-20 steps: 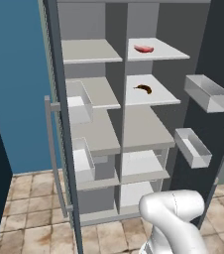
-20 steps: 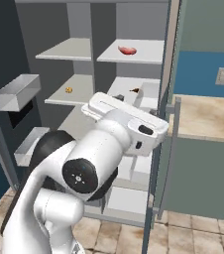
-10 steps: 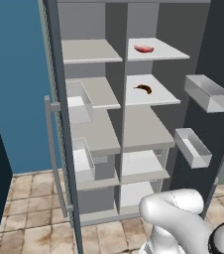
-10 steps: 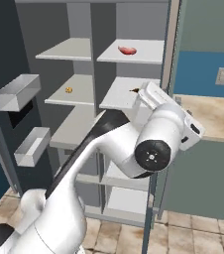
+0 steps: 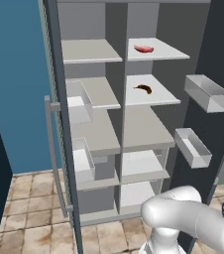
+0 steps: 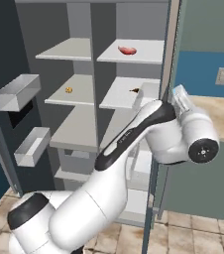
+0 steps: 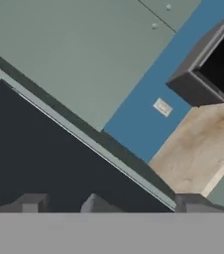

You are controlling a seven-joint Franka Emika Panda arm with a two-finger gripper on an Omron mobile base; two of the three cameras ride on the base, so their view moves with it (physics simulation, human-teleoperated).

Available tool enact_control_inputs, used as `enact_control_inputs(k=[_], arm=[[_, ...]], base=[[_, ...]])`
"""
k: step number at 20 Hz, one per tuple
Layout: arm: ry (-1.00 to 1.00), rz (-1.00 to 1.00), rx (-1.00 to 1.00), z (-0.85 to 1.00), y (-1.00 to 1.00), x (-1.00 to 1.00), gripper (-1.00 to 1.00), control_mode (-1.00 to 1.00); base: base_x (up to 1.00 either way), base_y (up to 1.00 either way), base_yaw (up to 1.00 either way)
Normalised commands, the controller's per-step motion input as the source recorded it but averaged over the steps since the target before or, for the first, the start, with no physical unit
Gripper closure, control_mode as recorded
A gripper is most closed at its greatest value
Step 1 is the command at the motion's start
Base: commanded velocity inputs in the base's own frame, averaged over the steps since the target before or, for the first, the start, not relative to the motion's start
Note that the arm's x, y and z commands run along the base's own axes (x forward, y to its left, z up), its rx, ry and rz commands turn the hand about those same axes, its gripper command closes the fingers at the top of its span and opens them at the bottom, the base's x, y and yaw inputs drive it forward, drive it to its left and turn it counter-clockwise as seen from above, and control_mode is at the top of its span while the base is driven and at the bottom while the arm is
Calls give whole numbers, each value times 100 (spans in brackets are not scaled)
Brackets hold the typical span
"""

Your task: Pick up the frozen steak from the freezer, place it on any shelf in the fridge, and close the fridge and freezer doors when done.

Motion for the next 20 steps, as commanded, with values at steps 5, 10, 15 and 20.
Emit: enact_control_inputs(k=[5,10,15,20], arm=[[-3,24,24,-28,-45,65,-100,-100],[0,28,16,-23,-16,61,-100,-100],[0,27,10,-28,14,60,-100,-100],[0,23,2,-17,68,25,-100,-100]], base=[[0,0,0],[0,0,0],[0,0,0],[0,0,0]])
